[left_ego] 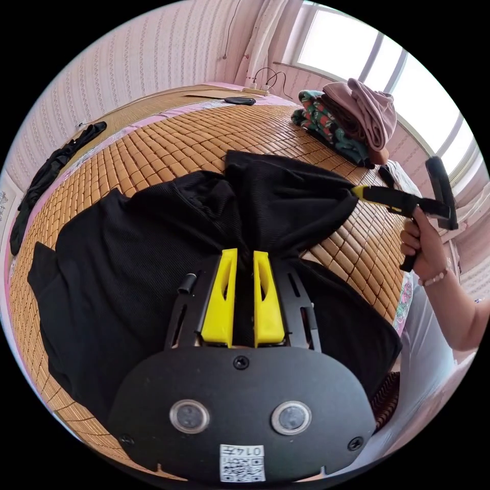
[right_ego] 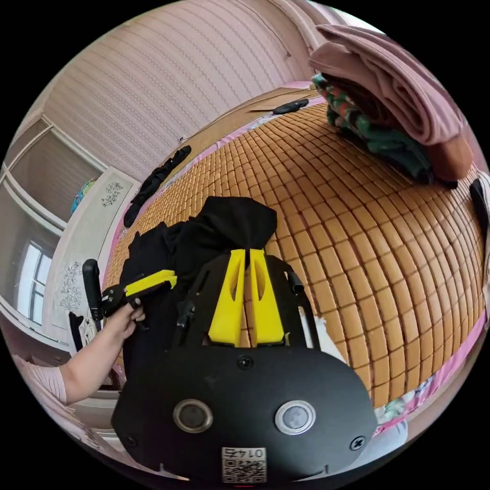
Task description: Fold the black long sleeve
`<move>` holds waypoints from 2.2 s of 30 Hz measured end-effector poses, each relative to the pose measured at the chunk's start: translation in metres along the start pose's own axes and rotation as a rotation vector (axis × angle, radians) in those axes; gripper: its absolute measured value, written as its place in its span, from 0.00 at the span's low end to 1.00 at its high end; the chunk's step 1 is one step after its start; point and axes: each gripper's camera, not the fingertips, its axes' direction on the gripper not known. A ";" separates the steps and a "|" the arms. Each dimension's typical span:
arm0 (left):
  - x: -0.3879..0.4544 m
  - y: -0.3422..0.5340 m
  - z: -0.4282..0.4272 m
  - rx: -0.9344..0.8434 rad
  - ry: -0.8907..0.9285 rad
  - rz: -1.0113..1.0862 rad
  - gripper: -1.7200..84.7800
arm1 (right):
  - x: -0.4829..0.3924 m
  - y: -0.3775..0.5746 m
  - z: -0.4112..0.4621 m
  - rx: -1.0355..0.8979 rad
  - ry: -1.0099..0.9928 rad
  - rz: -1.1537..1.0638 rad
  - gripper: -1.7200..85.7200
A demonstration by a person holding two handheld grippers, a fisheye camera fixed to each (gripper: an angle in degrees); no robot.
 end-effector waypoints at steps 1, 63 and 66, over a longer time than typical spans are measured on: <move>0.000 -0.001 0.001 -0.002 0.001 0.000 0.09 | 0.017 0.015 -0.010 -0.040 -0.029 -0.005 0.04; 0.166 -0.209 0.096 -0.198 -0.127 0.235 0.01 | 0.241 -0.006 -0.092 -0.102 0.104 0.016 0.02; 0.164 -0.205 0.103 -0.216 -0.173 0.216 0.01 | 0.238 -0.011 -0.089 -0.080 0.091 0.031 0.02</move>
